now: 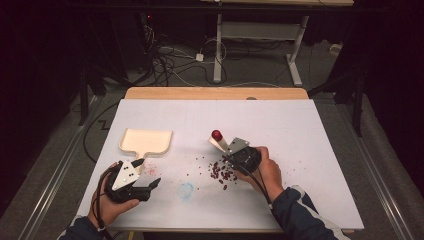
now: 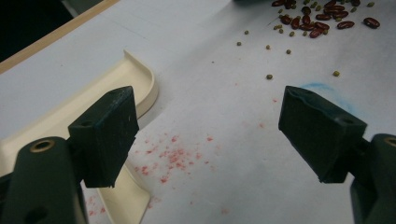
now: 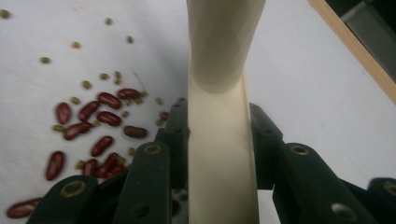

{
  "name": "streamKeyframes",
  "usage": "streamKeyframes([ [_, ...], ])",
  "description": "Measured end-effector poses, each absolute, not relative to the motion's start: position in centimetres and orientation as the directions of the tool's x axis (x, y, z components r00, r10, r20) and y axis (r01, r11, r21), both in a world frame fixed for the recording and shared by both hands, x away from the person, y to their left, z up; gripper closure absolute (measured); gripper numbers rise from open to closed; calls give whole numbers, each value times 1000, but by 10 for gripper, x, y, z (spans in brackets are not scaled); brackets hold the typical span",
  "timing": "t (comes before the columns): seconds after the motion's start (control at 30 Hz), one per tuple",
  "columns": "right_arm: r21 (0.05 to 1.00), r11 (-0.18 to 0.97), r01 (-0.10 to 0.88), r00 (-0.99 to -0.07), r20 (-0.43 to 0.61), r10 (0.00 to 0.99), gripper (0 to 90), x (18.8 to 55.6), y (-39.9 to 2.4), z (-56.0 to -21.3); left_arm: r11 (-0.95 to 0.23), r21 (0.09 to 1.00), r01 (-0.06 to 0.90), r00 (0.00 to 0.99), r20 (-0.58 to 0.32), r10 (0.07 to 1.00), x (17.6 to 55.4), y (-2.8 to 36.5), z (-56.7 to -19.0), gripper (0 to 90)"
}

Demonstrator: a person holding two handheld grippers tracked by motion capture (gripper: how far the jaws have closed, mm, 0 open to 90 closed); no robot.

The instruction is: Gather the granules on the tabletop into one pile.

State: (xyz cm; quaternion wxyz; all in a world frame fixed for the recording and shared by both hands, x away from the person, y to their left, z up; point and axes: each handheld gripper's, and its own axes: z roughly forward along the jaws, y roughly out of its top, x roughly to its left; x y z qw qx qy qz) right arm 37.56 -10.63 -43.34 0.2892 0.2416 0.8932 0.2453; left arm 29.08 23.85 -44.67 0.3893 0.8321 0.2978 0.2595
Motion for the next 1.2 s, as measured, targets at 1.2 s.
streamKeyframes([
  [1.2,561,820,-112,-819,-519,244,679,409,-77,-423,-521,797,305,688,194,699,292,240,-448,192],
])
